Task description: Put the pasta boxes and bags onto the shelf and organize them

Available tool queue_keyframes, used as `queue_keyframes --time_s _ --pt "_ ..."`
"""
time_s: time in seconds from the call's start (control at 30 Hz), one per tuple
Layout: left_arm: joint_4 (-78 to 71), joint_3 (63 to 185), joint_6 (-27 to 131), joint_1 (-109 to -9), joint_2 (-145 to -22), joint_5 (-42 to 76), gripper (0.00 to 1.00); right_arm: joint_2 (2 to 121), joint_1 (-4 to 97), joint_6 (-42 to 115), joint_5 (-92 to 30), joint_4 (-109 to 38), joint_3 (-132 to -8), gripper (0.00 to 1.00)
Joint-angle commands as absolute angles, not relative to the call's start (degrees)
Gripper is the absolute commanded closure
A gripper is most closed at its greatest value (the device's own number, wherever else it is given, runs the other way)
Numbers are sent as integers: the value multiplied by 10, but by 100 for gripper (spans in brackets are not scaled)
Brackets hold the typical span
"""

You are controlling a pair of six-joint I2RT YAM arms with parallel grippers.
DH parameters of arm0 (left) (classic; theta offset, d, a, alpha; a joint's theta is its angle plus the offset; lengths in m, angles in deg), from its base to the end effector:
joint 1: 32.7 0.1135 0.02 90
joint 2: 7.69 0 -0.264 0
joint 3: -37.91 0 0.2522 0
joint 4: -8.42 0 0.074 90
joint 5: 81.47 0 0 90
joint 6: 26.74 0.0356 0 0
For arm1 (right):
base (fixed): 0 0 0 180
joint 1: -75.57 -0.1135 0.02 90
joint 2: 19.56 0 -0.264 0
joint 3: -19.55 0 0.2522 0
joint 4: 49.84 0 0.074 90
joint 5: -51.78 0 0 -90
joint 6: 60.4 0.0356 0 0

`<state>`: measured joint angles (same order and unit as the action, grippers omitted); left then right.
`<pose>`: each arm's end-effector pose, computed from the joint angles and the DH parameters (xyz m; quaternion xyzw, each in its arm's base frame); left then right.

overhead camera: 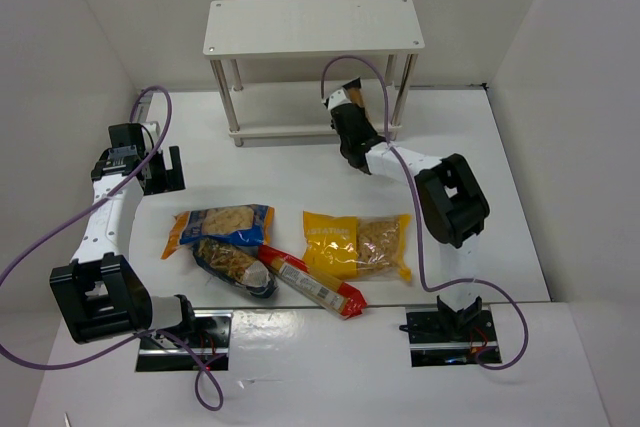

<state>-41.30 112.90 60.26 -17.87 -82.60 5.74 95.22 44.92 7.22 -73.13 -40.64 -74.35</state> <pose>0.2648 0.0719 0.2853 -0.1537 0.9257 0.0583 0.3407 0.4023 0.2147 0.2116 -0.2349 0.8064 -0.2248 0.4939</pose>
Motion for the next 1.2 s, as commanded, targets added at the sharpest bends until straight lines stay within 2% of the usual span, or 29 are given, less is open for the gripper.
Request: queue_keyframes --time_s 0.0,0.2,0.3,0.5,0.67,0.8,0.97,1.17 --pt "-406 1128 610 -176 -827 55 0 893 447 90 -740 -478 -757 100" --pt "-406 1128 610 -176 -827 55 0 887 453 96 -734 -485 -751 100" --pt "-406 1128 610 -176 -821 61 0 848 439 121 -690 -419 -751 100" --pt "-406 1128 615 -176 -815 71 0 690 358 115 -595 -321 -714 100" --pt "-406 1128 615 -176 -815 78 0 612 351 125 -496 -197 -799 100" --pt "-406 1128 615 -176 -820 78 0 606 351 105 -438 -134 -862 100" --pt "-406 1128 615 -176 -826 78 0 623 357 110 -466 -129 -939 100" --pt "-406 1128 620 -176 -826 78 0 686 437 125 -457 -124 -1057 100"
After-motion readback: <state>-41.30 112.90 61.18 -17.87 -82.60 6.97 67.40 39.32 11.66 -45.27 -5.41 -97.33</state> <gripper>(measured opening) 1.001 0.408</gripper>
